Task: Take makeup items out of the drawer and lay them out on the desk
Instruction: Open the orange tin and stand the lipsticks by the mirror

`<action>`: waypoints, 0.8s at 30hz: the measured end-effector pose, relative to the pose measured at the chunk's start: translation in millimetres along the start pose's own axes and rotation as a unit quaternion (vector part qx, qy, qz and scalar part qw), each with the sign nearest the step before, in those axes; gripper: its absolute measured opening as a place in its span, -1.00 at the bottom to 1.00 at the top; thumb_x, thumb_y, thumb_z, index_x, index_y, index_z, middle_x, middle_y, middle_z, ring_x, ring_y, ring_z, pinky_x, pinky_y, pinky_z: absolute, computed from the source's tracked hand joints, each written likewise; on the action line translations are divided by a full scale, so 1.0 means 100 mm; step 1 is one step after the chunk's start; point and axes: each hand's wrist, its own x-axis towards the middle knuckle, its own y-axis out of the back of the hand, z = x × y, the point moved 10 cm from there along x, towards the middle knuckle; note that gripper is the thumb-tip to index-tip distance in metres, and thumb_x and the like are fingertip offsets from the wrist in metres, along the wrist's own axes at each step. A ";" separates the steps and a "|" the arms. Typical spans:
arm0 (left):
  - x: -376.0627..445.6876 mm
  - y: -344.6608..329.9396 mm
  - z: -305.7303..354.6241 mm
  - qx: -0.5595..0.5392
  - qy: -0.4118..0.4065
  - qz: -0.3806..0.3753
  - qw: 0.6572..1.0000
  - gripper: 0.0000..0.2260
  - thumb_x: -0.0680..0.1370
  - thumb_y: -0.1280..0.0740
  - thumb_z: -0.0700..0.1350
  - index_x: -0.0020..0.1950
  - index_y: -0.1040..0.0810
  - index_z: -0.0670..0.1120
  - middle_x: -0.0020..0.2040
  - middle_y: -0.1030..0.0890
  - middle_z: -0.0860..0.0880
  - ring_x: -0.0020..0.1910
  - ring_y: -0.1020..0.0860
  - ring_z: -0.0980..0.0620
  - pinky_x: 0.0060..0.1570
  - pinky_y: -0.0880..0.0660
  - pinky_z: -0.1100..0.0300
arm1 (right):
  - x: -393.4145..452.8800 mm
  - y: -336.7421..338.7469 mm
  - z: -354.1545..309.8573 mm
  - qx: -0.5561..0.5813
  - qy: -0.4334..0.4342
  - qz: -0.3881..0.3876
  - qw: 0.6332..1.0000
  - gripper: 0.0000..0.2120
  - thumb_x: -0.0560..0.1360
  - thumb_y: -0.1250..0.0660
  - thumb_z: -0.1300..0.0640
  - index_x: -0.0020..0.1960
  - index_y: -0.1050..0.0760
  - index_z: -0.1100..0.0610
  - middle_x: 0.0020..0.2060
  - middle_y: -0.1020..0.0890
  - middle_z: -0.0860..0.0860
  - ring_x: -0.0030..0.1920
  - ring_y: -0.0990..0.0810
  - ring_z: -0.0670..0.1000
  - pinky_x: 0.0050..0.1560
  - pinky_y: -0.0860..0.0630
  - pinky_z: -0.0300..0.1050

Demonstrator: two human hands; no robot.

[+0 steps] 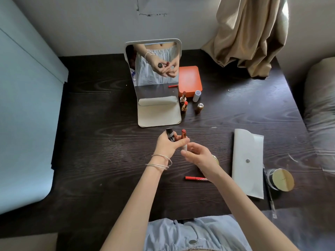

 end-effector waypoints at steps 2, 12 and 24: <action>0.04 0.00 0.02 0.009 -0.002 0.013 1.000 -0.70 0.37 -0.50 -0.28 -0.16 -0.38 -0.08 -0.26 -0.53 0.06 -0.27 -0.52 0.19 -0.33 -0.45 0.50 | 0.04 0.02 -0.02 -0.009 0.007 -0.001 1.000 -0.81 0.49 -0.38 0.14 0.09 -0.59 0.12 -0.05 -0.65 0.02 -0.05 -0.59 -0.12 -0.03 -0.51 -0.24; 0.49 -0.02 -0.31 -0.023 0.143 0.024 0.989 -0.89 0.55 -0.25 -0.29 -0.15 -0.41 -0.14 -0.23 -0.47 -0.04 -0.30 -0.48 0.13 -0.30 -0.49 0.36 | 0.55 0.54 -0.32 -0.176 0.076 0.203 0.960 -0.82 0.40 -0.46 0.19 0.00 -0.59 0.10 -0.09 -0.65 -0.07 -0.07 -0.58 -0.15 -0.07 -0.41 -0.44; 0.67 0.12 -0.43 0.195 0.118 -0.023 0.973 -0.66 0.48 -0.36 -0.29 0.26 -0.52 -0.16 -0.06 -0.55 -0.01 -0.21 -0.53 0.08 0.10 -0.56 0.05 | 1.20 0.74 -0.24 -0.256 0.043 0.280 0.924 -0.82 0.39 -0.45 0.20 -0.02 -0.61 0.05 -0.04 -0.59 -0.01 -0.01 -0.54 -0.02 0.10 -0.47 -0.04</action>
